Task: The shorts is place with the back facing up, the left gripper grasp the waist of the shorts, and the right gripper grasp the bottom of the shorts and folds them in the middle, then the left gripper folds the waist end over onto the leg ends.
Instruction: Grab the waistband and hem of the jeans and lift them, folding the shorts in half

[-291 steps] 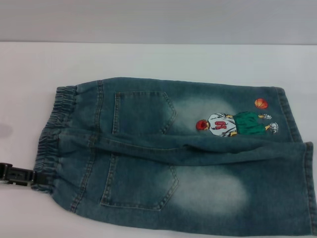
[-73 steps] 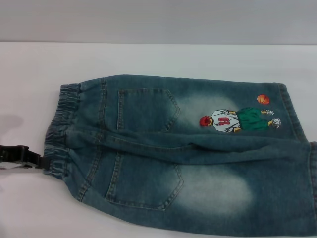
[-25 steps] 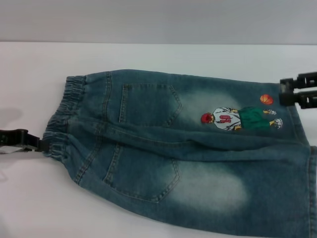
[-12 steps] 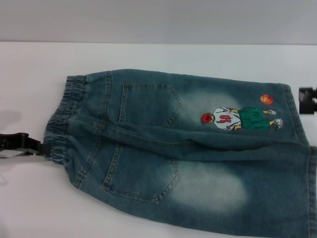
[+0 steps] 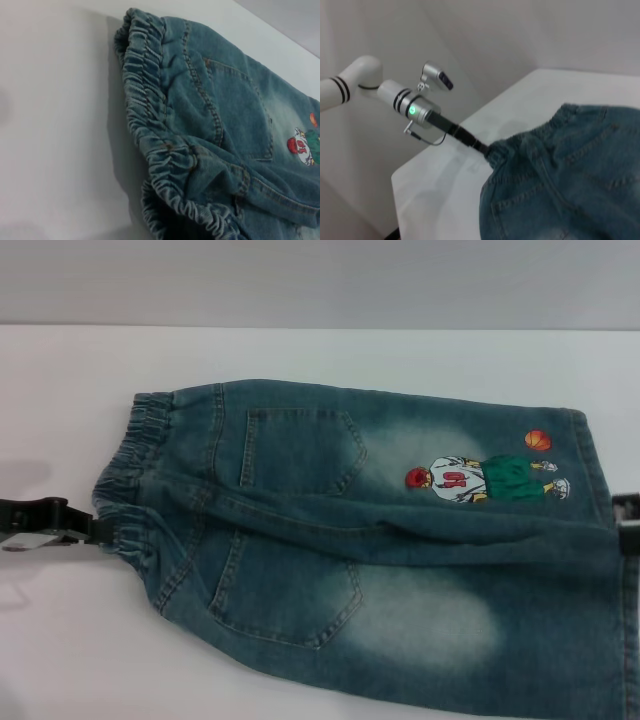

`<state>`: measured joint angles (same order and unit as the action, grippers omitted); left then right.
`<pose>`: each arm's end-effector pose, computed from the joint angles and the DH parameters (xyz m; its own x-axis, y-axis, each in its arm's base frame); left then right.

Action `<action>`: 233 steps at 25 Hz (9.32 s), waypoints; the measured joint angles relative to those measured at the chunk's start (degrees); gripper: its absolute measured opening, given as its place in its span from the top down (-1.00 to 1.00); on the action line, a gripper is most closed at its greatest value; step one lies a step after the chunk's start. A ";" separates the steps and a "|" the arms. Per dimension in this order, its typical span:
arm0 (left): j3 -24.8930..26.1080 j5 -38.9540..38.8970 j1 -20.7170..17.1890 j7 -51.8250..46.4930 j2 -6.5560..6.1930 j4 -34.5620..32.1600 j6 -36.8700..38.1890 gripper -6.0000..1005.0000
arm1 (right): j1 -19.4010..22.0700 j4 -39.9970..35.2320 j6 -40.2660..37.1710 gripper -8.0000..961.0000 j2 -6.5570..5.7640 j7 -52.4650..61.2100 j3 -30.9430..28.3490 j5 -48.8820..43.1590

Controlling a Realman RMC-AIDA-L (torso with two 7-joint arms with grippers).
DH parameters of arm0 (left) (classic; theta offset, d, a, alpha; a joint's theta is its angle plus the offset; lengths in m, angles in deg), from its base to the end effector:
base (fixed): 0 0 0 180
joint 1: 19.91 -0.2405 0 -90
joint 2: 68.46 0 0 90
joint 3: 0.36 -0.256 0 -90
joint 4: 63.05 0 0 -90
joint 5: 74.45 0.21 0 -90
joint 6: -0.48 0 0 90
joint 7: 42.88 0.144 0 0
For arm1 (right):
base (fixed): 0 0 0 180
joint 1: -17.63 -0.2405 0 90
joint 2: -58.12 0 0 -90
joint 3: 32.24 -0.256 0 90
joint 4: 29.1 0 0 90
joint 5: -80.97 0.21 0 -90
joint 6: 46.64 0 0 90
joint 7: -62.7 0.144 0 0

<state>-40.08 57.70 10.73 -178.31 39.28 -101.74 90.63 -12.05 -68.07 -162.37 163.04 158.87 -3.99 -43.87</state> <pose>-0.3267 0.3303 0.0700 0.1800 0.9473 0.2650 0.9836 -0.1754 -0.0411 0.2913 0.2931 0.1143 0.7074 -0.5791 -0.4053 -0.5913 -0.7990 0.1095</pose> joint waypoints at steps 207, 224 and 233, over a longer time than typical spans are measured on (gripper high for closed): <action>-0.53 -1.20 4.79 2.14 4.59 -1.00 -8.11 0.91 | 4.02 -4.30 -3.83 -0.14 -0.07 -0.64 4.07 -22.93; -0.54 -1.55 4.90 2.27 4.83 -1.05 -8.23 0.91 | 3.97 -4.23 -0.61 -0.13 -0.15 -0.27 4.27 -26.10; -0.52 -1.56 4.97 2.28 4.84 -0.96 -8.33 0.91 | 4.12 -3.39 1.85 -0.13 0.48 -0.23 4.44 -26.16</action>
<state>-40.60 56.14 15.70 -176.03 44.12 -102.69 82.30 -7.93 -71.46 -160.51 163.52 158.64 0.45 -70.03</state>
